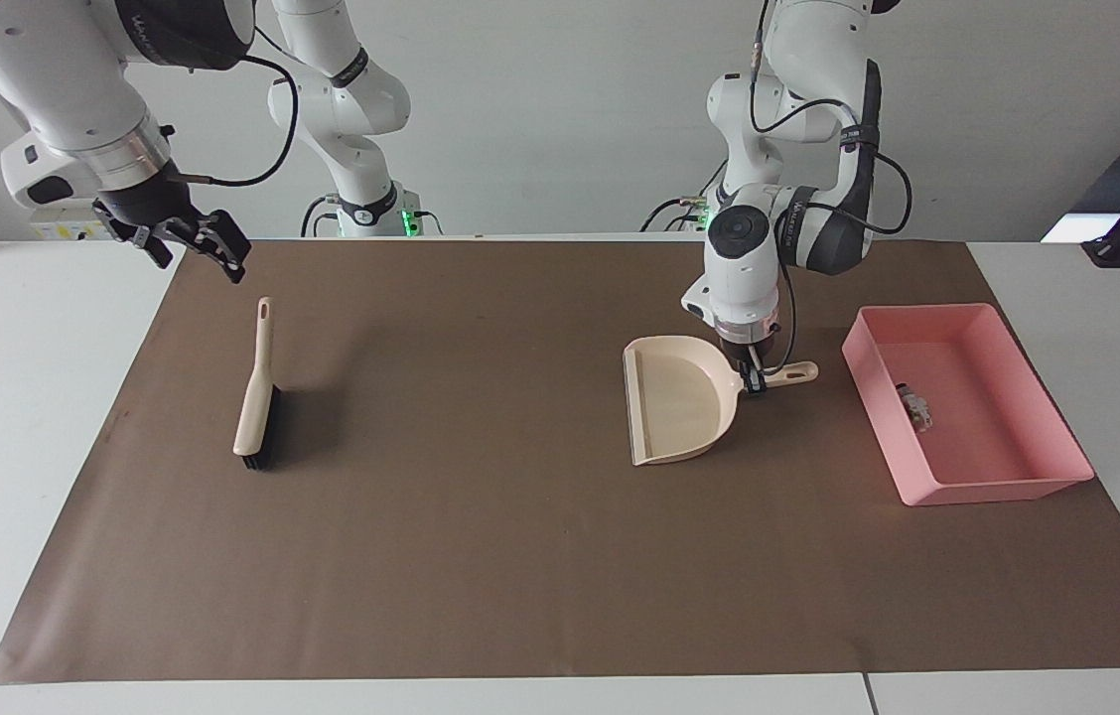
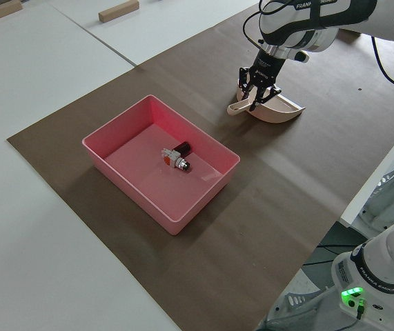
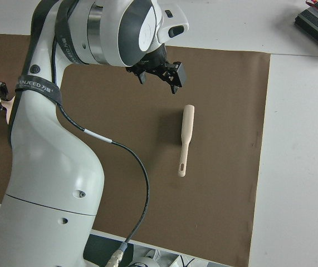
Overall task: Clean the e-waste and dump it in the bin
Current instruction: 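Set the dustpan down on the table with the left gripper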
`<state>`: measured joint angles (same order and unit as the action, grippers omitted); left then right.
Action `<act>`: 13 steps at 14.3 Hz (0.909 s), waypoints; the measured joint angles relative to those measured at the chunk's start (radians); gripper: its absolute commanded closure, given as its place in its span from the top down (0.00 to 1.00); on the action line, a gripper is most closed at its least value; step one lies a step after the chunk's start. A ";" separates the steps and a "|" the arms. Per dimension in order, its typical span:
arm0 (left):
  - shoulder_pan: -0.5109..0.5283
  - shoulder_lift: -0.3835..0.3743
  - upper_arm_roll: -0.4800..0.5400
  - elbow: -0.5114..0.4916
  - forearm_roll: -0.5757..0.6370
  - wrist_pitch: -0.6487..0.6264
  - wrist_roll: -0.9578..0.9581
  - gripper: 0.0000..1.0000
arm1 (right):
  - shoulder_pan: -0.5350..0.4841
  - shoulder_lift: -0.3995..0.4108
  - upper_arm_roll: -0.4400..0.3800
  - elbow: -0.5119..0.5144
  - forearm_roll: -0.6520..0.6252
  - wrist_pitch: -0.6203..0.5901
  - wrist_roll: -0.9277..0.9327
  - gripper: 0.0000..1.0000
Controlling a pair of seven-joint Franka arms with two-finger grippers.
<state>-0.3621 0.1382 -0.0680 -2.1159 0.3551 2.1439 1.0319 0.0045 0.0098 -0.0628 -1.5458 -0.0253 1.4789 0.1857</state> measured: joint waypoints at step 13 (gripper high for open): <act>0.059 -0.119 0.023 0.012 0.000 -0.144 -0.223 0.97 | 0.020 -0.012 0.015 0.003 0.000 -0.016 -0.001 0.99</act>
<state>-0.3031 0.0193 -0.0448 -2.1037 0.3549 1.9997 0.8088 0.0241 -0.0026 -0.0479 -1.5429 -0.0253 1.4629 0.1844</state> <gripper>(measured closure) 0.026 0.004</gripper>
